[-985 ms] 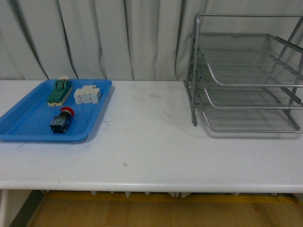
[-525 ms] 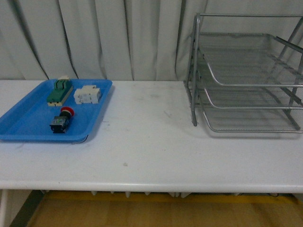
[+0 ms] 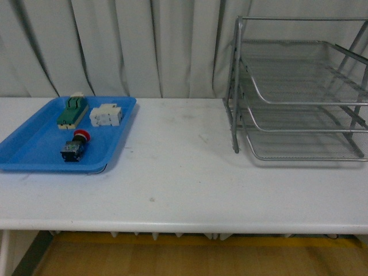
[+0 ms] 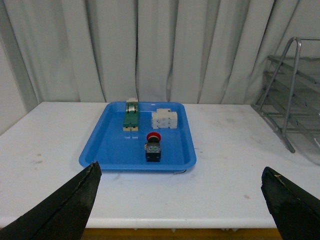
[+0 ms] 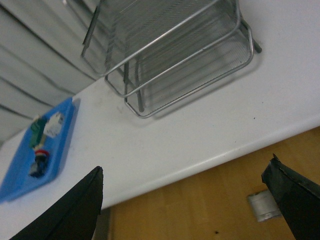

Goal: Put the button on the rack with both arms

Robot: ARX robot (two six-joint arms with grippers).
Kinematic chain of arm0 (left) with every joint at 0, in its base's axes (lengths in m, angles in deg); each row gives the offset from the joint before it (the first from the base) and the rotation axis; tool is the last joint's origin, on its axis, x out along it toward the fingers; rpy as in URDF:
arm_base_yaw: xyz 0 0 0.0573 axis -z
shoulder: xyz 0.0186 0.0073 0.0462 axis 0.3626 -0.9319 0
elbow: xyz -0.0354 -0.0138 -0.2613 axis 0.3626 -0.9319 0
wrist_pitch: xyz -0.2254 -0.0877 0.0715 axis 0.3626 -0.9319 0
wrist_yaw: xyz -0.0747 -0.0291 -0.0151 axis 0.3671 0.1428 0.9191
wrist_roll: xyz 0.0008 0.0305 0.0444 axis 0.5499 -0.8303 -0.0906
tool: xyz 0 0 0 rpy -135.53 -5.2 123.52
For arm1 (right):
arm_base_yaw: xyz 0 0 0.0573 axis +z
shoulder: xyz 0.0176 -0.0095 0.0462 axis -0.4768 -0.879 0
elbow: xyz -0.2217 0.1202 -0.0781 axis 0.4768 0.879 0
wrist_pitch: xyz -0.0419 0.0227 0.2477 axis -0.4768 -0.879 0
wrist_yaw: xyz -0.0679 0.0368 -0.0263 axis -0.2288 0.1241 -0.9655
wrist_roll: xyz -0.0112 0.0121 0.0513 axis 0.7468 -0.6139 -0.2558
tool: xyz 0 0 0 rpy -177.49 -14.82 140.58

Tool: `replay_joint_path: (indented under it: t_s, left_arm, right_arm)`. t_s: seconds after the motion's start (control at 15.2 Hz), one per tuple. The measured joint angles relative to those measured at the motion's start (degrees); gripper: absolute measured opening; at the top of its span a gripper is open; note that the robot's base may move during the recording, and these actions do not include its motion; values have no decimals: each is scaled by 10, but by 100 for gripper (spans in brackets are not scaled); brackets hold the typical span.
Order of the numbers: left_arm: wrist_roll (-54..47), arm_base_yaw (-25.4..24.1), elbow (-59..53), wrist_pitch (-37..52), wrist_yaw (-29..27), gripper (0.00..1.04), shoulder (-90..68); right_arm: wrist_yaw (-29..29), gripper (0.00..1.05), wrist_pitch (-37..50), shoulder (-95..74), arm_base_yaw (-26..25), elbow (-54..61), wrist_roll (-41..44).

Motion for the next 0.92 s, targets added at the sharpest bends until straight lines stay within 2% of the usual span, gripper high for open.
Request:
replay_joint_path:
  t_s: [0.13, 0.33, 0.46, 0.59, 0.92]
  left_arm:
    - [0, 0, 0, 0, 0, 98, 0]
    - [0, 0, 0, 0, 0, 98, 0]
    - [0, 0, 0, 0, 0, 98, 0]
    - [0, 0, 0, 0, 0, 98, 0]
    - [0, 0, 0, 0, 0, 98, 0]
  right_arm:
    - [1, 98, 47, -45, -4, 0, -26]
    - [26, 98, 333, -313, -24, -35, -199]
    - [19, 98, 428, -456, -18, -89, -267]
    - [12, 98, 454, -561, 0, -140, -299]
    - [-8, 98, 449, -691, 22, -262, -328]
